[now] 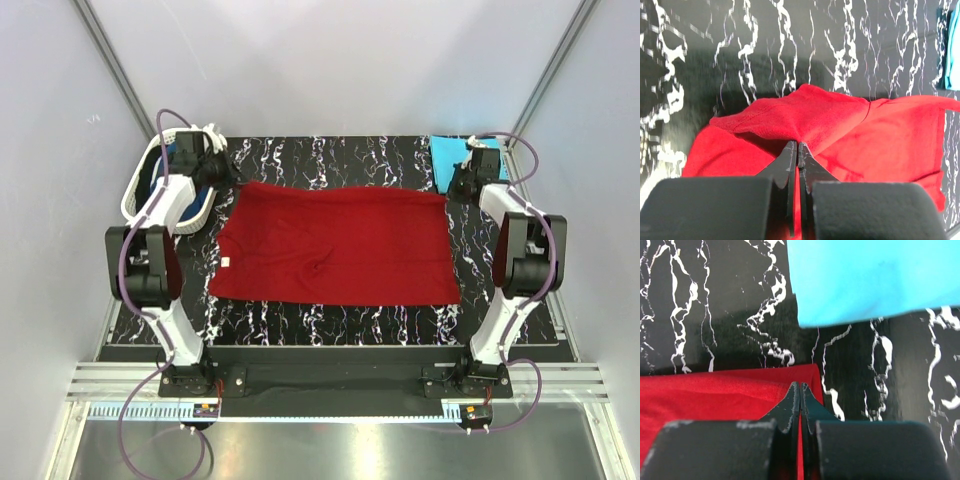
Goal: Fold and stack the t-shirts
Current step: Fold the tshirt
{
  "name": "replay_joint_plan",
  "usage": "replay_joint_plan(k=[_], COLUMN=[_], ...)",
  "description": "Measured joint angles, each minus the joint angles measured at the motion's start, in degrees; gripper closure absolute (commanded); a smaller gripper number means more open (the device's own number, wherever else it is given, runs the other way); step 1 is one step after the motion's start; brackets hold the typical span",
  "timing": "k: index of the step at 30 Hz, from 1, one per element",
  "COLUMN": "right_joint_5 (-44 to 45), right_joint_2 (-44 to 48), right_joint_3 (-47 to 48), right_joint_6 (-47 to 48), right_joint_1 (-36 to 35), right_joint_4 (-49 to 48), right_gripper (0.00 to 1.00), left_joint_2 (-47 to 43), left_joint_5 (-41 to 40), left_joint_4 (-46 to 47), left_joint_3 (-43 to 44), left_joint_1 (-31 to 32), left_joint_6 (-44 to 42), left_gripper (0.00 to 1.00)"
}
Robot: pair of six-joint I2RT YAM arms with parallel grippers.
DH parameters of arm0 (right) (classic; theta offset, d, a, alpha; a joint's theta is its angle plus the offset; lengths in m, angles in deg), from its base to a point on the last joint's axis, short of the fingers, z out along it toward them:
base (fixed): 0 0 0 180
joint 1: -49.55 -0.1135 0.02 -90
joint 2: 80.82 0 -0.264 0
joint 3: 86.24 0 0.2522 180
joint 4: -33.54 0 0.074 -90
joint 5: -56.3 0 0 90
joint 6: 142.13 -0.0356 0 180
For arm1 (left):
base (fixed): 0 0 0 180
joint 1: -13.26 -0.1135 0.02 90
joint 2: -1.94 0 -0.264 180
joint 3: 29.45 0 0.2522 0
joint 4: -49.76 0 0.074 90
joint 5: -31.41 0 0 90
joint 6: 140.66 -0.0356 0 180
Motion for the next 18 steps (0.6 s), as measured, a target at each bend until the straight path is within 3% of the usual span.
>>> replay_joint_plan(k=[18], right_joint_5=[2.58], right_joint_2=[14.88], right_joint_3=[-16.26], right_joint_6=[-6.84], right_joint_1=[0.02], right_joint_4=[-2.62], right_gripper=[1.00], left_joint_2=[-13.66], left_joint_5=[-0.61], left_joint_4=[-1.46], left_joint_3=[-17.16], left_joint_1=[0.04], left_joint_6=[0.02], left_gripper=[1.00])
